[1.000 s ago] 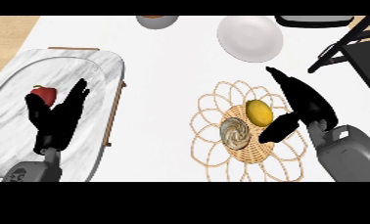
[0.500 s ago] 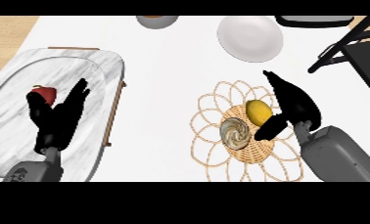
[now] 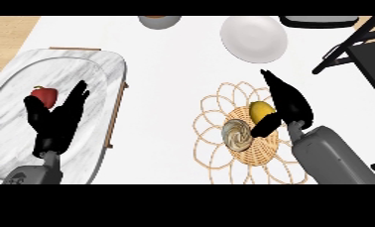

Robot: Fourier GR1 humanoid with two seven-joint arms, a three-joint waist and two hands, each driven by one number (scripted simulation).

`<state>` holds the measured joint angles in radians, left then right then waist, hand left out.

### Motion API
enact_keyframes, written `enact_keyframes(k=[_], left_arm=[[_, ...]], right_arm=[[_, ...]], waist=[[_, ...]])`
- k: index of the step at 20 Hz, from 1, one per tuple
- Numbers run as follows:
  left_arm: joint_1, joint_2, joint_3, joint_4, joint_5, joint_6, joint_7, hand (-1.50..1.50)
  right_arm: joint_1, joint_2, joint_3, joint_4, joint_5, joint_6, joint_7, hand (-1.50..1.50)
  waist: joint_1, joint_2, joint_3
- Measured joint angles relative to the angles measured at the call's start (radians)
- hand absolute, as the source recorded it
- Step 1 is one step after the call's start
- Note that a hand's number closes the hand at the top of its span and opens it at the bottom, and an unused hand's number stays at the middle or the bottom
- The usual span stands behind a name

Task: Pick the lemon from the placemat and place it in the tiered shelf

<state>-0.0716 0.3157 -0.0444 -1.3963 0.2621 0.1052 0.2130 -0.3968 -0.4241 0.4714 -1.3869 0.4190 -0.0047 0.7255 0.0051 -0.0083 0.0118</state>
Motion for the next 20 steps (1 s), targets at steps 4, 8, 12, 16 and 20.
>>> enact_keyframes(k=[4, 8, 12, 16, 20], left_arm=[[0.0, -0.001, 0.007, 0.001, -0.004, -0.011, 0.002, 0.0], [-0.007, -0.01, 0.007, 0.007, -0.009, -0.015, -0.006, 0.0], [-0.006, -0.016, 0.013, 0.005, -0.012, -0.013, 0.008, 0.0], [-0.007, -0.023, 0.014, 0.009, -0.028, -0.011, 0.008, 0.0], [-0.001, -0.021, 0.022, -0.005, -0.025, -0.013, 0.02, 0.0]], right_arm=[[-0.009, 0.016, -0.026, 0.067, 0.009, -0.002, -0.074, 1.5], [-0.024, 0.018, 0.044, 0.11, 0.028, 0.092, -0.141, 1.5], [-0.019, 0.036, 0.04, 0.137, 0.041, 0.091, -0.215, 1.5], [0.011, 0.056, 0.037, 0.109, 0.051, 0.081, -0.266, 1.5], [-0.011, 0.093, -0.055, 0.144, 0.053, -0.002, -0.179, 1.5]], waist=[[0.0, -0.001, 0.0], [0.006, 0.0, -0.001], [0.001, -0.007, -0.006], [-0.005, -0.008, -0.005], [-0.005, -0.004, -0.003]])
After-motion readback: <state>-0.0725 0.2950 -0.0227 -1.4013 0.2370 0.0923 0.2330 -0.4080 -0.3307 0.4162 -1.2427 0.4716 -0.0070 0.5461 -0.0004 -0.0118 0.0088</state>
